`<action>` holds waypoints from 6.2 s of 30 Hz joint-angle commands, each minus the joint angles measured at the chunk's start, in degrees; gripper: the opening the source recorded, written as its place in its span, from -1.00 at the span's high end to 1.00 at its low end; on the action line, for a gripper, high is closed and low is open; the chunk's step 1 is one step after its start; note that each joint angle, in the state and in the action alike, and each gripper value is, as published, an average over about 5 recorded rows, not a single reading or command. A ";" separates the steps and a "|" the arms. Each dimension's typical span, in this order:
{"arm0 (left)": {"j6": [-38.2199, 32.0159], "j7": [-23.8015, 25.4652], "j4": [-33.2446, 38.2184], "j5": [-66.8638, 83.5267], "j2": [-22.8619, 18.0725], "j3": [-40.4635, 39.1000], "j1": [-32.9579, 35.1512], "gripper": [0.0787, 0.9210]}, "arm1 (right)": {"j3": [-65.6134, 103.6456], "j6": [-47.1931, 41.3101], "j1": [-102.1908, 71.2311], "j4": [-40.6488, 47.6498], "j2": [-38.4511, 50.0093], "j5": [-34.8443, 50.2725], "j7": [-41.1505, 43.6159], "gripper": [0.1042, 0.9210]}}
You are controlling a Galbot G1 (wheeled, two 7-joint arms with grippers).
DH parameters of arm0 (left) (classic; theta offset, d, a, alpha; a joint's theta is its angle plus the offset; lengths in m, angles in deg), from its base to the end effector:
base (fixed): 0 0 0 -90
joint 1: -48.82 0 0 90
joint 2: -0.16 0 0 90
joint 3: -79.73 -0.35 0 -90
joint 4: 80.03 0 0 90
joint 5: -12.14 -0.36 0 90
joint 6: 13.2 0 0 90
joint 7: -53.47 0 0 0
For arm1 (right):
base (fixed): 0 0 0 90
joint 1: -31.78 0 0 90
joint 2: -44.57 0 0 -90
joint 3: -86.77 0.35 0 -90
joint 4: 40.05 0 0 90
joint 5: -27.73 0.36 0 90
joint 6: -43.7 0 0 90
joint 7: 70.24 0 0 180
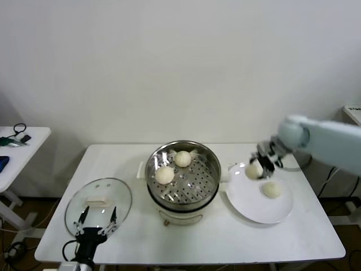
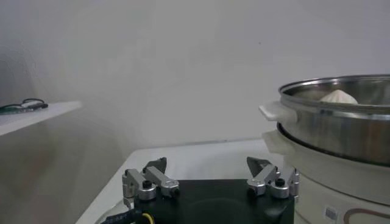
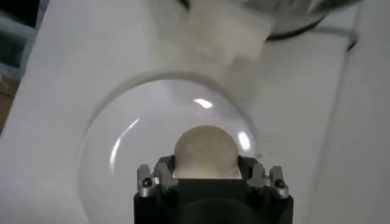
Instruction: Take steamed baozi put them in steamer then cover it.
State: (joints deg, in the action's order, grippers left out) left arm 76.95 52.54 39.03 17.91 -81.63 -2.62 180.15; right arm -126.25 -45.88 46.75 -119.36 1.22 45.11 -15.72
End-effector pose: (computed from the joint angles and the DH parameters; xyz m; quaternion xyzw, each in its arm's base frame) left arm 0.1237 0.0665 -0.3316 0.0264 -0.9933 -0.0476 0.1017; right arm 0.5346 -0.0995 -0.0566 0.5553 -0.4619 0.6341 0.2760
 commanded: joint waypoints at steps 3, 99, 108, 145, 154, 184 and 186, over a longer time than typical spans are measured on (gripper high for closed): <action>0.08 0.04 0.11 -0.18 0.06 0.05 0.11 -0.77 | -1.98 22.28 21.40 -15.37 -13.38 -3.23 1.90 -0.40; -0.33 -0.13 -0.60 0.25 -1.19 1.25 0.65 -0.77 | 20.80 -8.19 -33.46 22.12 3.37 -8.06 0.40 -0.76; -0.30 -0.14 -0.53 0.15 -1.20 1.27 0.63 -0.77 | 22.23 -8.05 -34.71 23.32 1.71 -8.47 -0.76 -0.76; 0.16 0.00 0.44 0.01 -0.47 0.28 0.04 -0.77 | -5.04 -24.64 20.18 -17.60 -9.45 33.77 -7.93 -0.38; 0.13 0.07 0.74 0.11 -0.40 0.48 0.33 -0.77 | -1.47 -27.89 6.73 -15.42 -16.03 30.46 -12.69 -0.39; -0.16 0.08 -0.01 0.18 -0.62 0.88 -0.17 -0.77 | 0.81 -26.54 -7.55 -3.80 -17.39 18.42 -13.19 -0.39; -0.14 0.07 -0.02 0.19 -0.63 0.91 -0.25 -0.77 | 1.46 -26.12 -7.44 -3.54 -17.36 18.54 -13.11 -0.42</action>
State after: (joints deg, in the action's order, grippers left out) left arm 76.78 52.60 39.05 18.11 -82.24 -1.70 179.91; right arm -125.84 -72.30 41.10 -124.14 -15.68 64.56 -28.60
